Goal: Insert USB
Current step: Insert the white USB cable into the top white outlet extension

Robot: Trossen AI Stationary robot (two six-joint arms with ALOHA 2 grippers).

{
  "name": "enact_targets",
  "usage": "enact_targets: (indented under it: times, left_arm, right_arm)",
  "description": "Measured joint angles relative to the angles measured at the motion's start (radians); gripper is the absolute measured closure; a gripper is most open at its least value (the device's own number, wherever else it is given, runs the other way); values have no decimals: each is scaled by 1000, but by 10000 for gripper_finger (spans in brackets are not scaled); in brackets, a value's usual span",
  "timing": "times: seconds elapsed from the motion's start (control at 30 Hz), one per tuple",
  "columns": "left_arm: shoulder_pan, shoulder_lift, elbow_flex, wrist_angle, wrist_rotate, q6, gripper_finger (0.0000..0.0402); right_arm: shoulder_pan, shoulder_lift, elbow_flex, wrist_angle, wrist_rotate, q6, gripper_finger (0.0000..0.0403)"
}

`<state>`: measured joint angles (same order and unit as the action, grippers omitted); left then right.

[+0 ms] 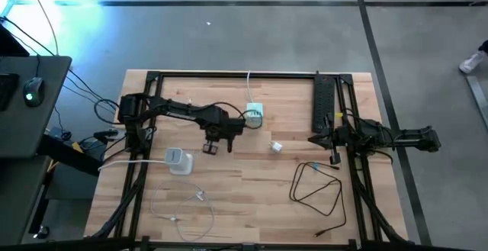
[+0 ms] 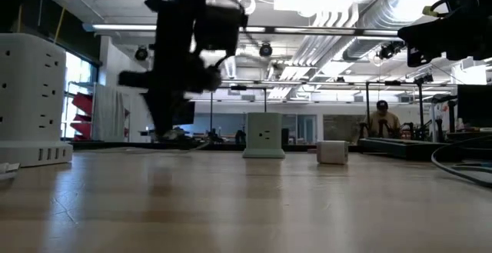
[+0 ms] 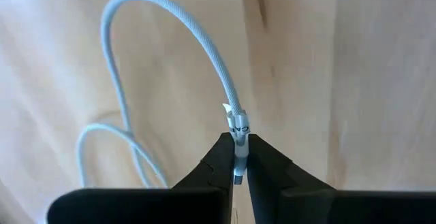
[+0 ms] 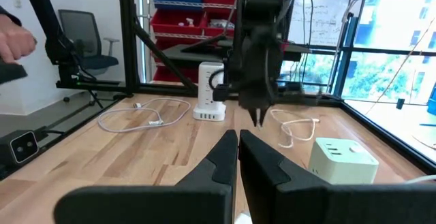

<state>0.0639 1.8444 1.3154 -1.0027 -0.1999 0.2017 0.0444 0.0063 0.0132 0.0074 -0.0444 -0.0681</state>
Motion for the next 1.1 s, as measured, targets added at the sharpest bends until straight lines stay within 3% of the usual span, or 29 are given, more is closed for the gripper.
enact_targets:
  times: [0.2, 0.47, 0.67, 0.9, 1.0, 1.1]
  left_arm:
    - [-2, -170, -82, 288, 99, -87, 400]
    - [-47, -413, -365, 772, 188, -248, 401]
    - [-136, -464, -545, 1135, 167, -341, 401]
    - [-216, -459, -623, 1369, 116, -357, 401]
    - [-238, -459, -627, 1415, 111, -346, 401]
    - [-254, -459, -628, 1424, 108, -325, 401]
  right_arm:
    - [0, 0, 0, 0, 0, 0, 403]
    - [0, 0, 0, 0, 0, 0, 403]
    - [0, 0, 0, 0, 0, 0, 403]
    - [-1, 0, -2, 31, 44, -20, 403]
    - [-1, 3, -2, 72, 44, 97, 403]
    - [2, 14, -2, 142, 66, 367, 403]
